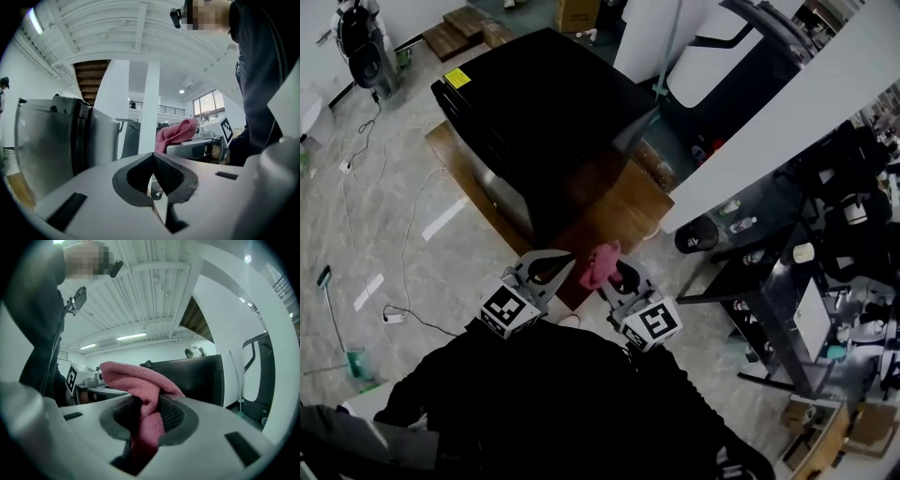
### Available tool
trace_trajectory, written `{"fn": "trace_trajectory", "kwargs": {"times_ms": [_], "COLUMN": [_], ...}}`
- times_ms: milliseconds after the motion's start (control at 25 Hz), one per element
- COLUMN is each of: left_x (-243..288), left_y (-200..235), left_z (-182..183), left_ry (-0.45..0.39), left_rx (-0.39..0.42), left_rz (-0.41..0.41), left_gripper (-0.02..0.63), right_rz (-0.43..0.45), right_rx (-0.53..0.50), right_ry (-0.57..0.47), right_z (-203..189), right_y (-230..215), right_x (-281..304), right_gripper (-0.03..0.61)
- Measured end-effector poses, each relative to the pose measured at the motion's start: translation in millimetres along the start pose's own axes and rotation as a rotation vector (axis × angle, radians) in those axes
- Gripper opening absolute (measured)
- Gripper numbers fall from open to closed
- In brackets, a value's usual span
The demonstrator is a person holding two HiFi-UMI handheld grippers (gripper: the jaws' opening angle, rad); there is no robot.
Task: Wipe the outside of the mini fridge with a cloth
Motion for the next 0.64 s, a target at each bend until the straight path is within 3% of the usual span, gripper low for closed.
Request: {"fn": "trace_trajectory", "kwargs": {"times_ms": [640], "left_x": [-6.7], "left_y": [-12.4], "left_z": [-5.2], "left_ry": [0.007], "left_rx": [-0.012], "left_rz": [0.005], "left_gripper": [0.005], "right_rz": [0.017], "right_rx": [-0.006], "right_ry": [0.008], "right_z": [-5.7], "right_y": [13.1], "right_x": [-2.2], "right_gripper": [0.098]}}
Point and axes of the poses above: the fingertips, and each gripper's own axes: x forward along the fingers, y to its left, z out of its top, the point moved 10 cm from there along -x, backward along the fingers, and after that the axes turned 13 degrees about y, right-handed, at the moved point
